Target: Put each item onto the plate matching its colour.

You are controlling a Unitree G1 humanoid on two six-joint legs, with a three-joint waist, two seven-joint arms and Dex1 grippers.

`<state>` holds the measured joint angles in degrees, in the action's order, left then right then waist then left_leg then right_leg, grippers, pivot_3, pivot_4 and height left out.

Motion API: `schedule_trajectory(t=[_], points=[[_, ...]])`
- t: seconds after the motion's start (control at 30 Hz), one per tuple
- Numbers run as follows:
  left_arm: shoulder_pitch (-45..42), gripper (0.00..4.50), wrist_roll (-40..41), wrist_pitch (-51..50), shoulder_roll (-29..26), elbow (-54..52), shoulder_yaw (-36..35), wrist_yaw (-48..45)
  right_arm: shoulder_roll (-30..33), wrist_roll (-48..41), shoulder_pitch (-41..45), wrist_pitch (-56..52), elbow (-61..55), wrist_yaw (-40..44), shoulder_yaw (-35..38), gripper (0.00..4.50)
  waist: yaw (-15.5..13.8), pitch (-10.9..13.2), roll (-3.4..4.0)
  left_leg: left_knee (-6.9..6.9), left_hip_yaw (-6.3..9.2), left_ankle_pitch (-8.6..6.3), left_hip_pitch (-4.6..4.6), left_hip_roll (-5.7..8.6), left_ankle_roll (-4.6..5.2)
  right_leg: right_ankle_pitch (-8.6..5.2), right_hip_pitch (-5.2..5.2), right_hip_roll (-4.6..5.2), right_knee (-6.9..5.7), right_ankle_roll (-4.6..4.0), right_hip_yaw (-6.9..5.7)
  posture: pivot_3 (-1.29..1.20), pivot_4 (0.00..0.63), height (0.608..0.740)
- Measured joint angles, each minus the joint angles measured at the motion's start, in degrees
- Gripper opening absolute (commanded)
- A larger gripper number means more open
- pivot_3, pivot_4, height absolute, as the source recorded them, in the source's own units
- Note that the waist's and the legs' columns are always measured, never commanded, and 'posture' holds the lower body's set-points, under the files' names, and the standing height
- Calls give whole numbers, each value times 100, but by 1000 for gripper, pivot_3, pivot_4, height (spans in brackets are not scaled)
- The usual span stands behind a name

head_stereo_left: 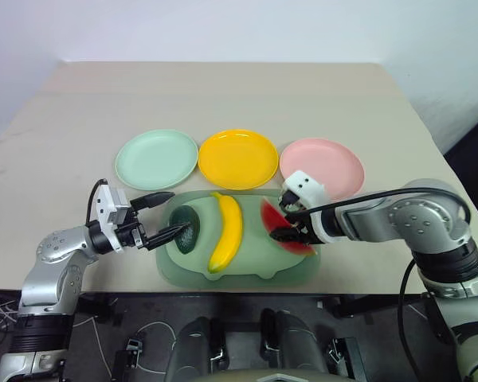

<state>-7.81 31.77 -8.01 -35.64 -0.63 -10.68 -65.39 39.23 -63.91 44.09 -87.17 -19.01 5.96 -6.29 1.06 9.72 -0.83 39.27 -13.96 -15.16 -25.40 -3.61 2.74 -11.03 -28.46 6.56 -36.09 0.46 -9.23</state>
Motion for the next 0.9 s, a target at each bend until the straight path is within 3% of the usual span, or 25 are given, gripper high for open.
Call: schedule_trajectory(t=[0.17,0.27,0.3,0.37,0.4,0.6,0.9], points=[[21,4500,6,-5,-3,-63,-43,75,390,1082,976,778,1335,621,206,2355,-8,0,0,-3,0,0,0,0,0,-1,-1,0,5,-1,-2,0,150,696],[17,4500,5,0,-4,-64,-55,89,420,1951,1259,1421,2444,1098,-330,2355,19,0,0,-4,-6,0,0,0,0,-1,-4,0,3,0,-1,0,150,696],[10,4500,4,7,-3,-64,-59,95,364,2544,1399,1883,3320,1394,-648,2355,33,1,1,-4,-9,0,-1,0,-1,-1,-8,0,-2,0,-1,0,150,696],[15,4500,4,7,-3,-64,-71,105,345,2746,1397,1999,3599,1495,-728,2355,30,7,11,-4,-10,1,-10,0,-2,1,-20,3,-8,5,1,0,150,696],[19,4500,0,18,-4,-62,-104,123,93,3181,1700,2463,4378,1756,-931,2355,86,8,12,-3,-14,3,-6,-2,-5,7,-17,-3,-14,17,0,0,150,696],[71,4500,-4,108,-13,-72,-150,147,-412,4452,2292,3383,6505,2332,-1131,4422,164,9,14,-4,-16,6,-4,-3,-8,8,-19,-3,-21,24,-4,0,150,696],[296,4500,-3,176,-27,-80,-197,148,-570,5246,2442,3683,6938,2892,-1014,4468,166,10,16,-2,-16,6,-4,-4,-9,8,-22,1,-24,23,2,0,150,696]])
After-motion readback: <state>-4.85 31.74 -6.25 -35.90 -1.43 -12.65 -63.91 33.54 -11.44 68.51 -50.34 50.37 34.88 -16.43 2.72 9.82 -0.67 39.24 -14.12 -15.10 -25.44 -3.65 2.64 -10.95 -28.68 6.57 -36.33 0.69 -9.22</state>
